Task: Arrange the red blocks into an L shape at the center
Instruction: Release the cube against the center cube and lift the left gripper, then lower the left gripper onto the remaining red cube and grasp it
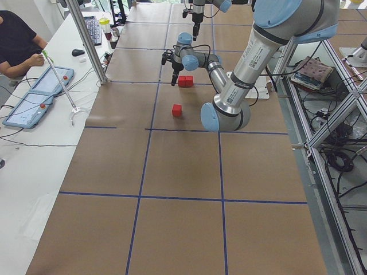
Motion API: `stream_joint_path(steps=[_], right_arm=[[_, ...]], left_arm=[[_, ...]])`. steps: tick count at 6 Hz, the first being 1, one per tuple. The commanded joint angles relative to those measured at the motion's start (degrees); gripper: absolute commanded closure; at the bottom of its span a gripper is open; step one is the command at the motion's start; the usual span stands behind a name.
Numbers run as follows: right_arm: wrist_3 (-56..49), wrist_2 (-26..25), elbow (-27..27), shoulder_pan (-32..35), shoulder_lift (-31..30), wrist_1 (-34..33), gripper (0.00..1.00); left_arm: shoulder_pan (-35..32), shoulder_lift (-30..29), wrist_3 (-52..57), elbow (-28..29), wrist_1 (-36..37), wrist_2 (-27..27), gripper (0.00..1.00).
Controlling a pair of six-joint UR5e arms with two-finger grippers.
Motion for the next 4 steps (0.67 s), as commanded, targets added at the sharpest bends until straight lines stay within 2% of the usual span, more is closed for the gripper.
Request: stream_joint_path(steps=[1, 4], right_arm=[[-0.17, -0.22, -0.24, 0.31, -0.03, -0.02, 0.0], [0.36, -0.13, 0.11, 0.22, -0.11, 0.07, 0.0]], left_arm=[[-3.11, 9.8, 2.43, -2.86, -5.92, -2.23, 0.01], [-2.24, 10.54, 2.61, -1.29, -6.32, -2.23, 0.01]])
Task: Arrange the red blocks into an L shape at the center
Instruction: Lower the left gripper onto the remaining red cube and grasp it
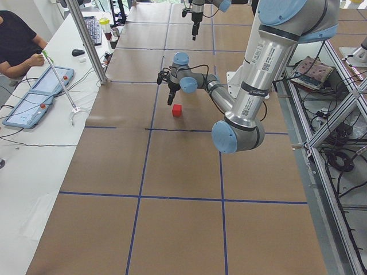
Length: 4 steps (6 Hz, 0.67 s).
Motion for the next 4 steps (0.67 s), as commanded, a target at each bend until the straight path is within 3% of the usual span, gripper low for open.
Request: stream_joint_path(steps=[1, 4], right_arm=[[0.17, 0.08, -0.05, -0.04, -0.02, 0.01, 0.0], [0.26, 0.08, 0.21, -0.13, 0.15, 0.01, 0.0]], left_arm=[[-0.07, 2.28, -0.06, -0.95, 0.63, -0.1, 0.01], [0.63, 3.01, -0.85, -0.18, 0.11, -0.36, 0.01]])
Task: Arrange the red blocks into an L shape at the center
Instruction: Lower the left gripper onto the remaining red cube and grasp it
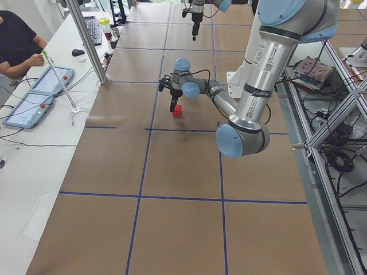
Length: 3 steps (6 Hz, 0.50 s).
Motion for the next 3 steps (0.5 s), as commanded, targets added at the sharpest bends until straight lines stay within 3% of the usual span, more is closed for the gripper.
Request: stream_joint_path(steps=[1, 3], right_arm=[[0.06, 0.0, 0.32, 0.06, 0.17, 0.0, 0.0], [0.06, 0.09, 0.33, 0.06, 0.25, 0.0, 0.0]], left_arm=[[0.4, -0.24, -0.16, 1.21, -0.15, -2.41, 0.01], [0.76, -0.77, -0.08, 2.97, -0.15, -2.52, 0.04]])
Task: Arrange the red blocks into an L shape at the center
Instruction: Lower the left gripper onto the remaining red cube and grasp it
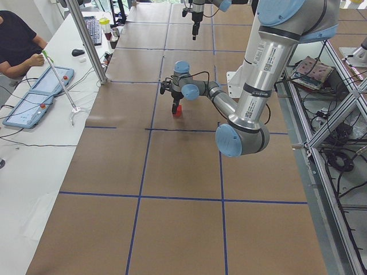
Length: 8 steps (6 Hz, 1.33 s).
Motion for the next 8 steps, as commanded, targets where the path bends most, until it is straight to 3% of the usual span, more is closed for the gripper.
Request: stream_joint_path(steps=[1, 2, 3, 4, 5, 7, 8], right_arm=[[0.0, -0.24, 0.89, 0.18, -0.28, 0.0, 0.0], [0.09, -0.15, 1.07, 0.18, -0.29, 0.0, 0.0], [0.0, -0.15, 1.25, 0.18, -0.29, 0.0, 0.0], [0.09, -0.07, 1.42, 0.18, -0.29, 0.0, 0.0], [0.09, 0.02, 1.77, 0.18, -0.29, 0.0, 0.0], [0.53, 0.11, 2.65, 0.18, -0.46, -0.09, 0.0], [0.53, 0.02, 2.39, 0.18, -0.55, -0.09, 0.0]], left_arm=[[0.27, -0.21, 0.15, 0.59, 0.08, -0.17, 0.08], [0.36, -0.29, 0.15, 0.76, 0.08, -0.17, 0.2], [0.97, -0.3, 0.15, 1.2, 0.0, -0.08, 0.47], [1.15, -0.99, 0.06, 0.42, 0.95, -0.17, 0.87], [1.15, -4.04, -0.81, -0.72, 4.79, -0.51, 1.0], [1.42, -14.31, -21.99, -0.91, 17.26, 0.01, 1.0], [2.11, -14.62, -38.27, -1.26, 17.66, 0.62, 1.0]])
